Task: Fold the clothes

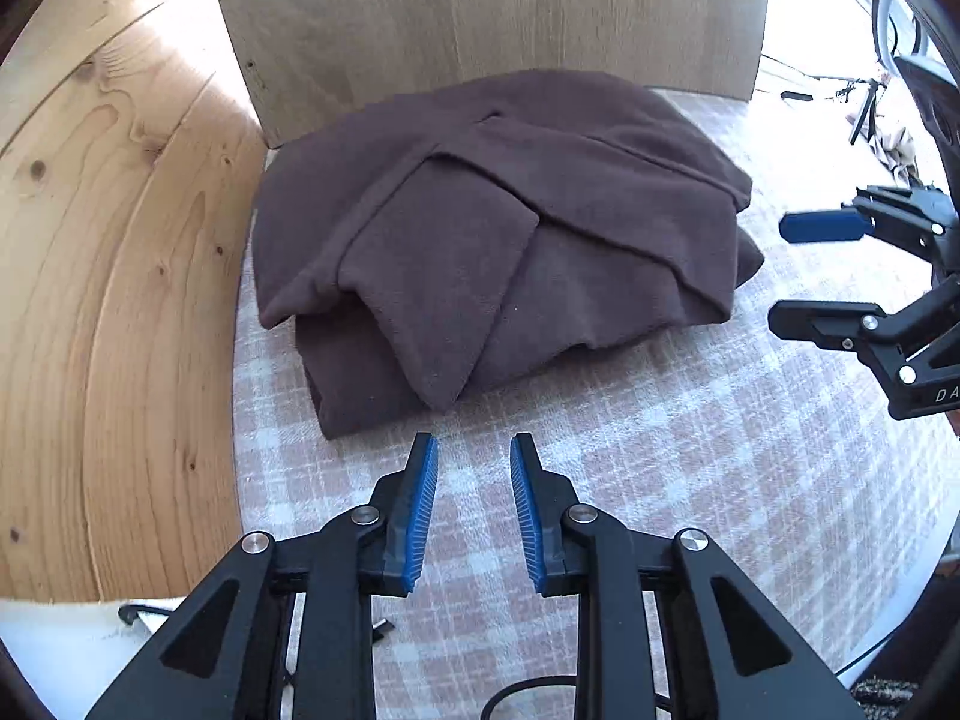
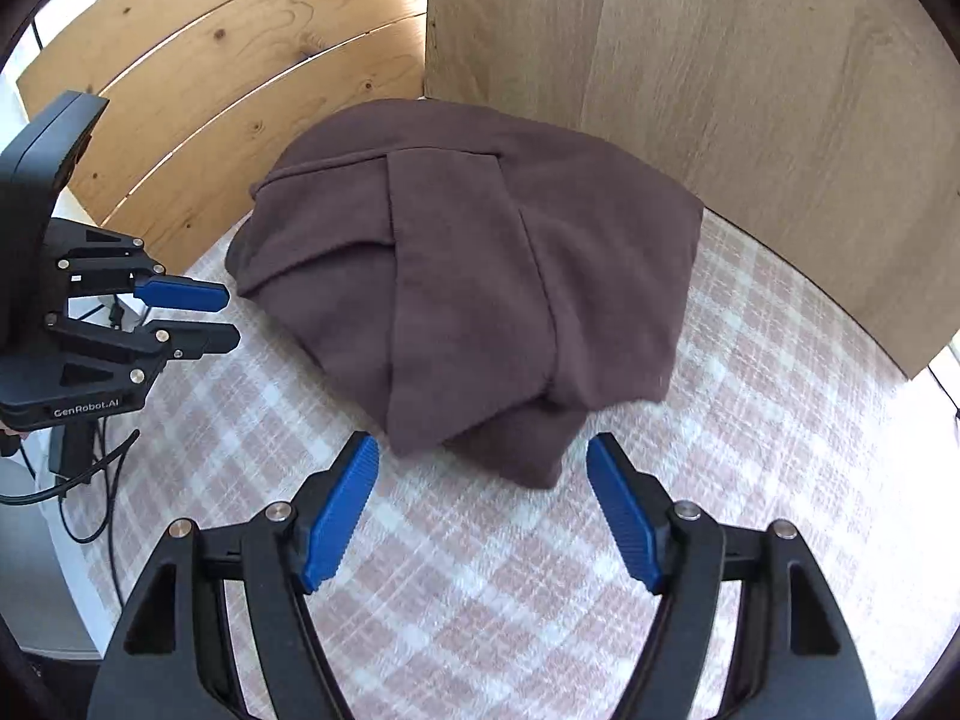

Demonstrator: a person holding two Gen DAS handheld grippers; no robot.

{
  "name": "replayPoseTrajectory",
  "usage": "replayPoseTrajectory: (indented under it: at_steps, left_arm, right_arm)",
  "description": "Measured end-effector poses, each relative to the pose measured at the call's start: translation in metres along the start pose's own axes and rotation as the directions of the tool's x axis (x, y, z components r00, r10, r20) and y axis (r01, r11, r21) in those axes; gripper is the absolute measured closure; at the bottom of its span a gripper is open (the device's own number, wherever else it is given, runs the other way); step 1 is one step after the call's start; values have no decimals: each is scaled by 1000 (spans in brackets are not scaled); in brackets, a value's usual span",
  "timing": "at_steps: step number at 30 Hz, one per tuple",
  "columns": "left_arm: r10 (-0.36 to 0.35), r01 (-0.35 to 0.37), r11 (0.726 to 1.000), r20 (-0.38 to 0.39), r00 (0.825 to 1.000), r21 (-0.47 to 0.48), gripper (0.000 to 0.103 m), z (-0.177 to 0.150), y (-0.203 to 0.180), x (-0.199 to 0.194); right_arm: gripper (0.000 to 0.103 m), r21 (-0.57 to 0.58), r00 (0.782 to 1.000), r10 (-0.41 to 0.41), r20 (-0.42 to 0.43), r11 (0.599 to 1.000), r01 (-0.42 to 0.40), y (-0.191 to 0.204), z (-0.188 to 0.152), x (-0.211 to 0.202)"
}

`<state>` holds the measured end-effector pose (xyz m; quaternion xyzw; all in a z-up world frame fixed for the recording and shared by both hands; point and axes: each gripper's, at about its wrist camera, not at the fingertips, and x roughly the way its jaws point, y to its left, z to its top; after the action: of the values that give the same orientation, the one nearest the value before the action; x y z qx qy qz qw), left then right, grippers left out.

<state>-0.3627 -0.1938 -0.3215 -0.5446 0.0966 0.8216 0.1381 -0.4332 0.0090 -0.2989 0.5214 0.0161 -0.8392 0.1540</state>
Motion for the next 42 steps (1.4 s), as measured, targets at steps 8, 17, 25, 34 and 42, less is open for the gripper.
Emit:
replayPoseTrajectory:
  at_steps: [8, 17, 25, 34, 42]
  left_arm:
    - [-20, 52, 986, 199, 980, -156, 28, -25, -31, -84]
    - [40, -28, 998, 204, 978, -61, 26, -56, -84, -100]
    - [114, -109, 993, 173, 978, -37, 26, -78, -121, -106]
    - [134, -118, 990, 253, 958, -79, 26, -107, -176, -163]
    - [132, -80, 977, 264, 956, -196, 25, -148, -232, -202]
  right_arm:
    - [32, 164, 983, -149, 103, 978, 131, 15, -36, -91]
    - [26, 230, 950, -292, 110, 937, 262, 20, -92, -137]
    - [26, 278, 939, -333, 83, 913, 299, 18, -138, -166]
    - [26, 222, 924, -346, 164, 925, 307, 26, -189, -216]
    - [26, 183, 924, -319, 210, 941, 283, 17, -240, -254]
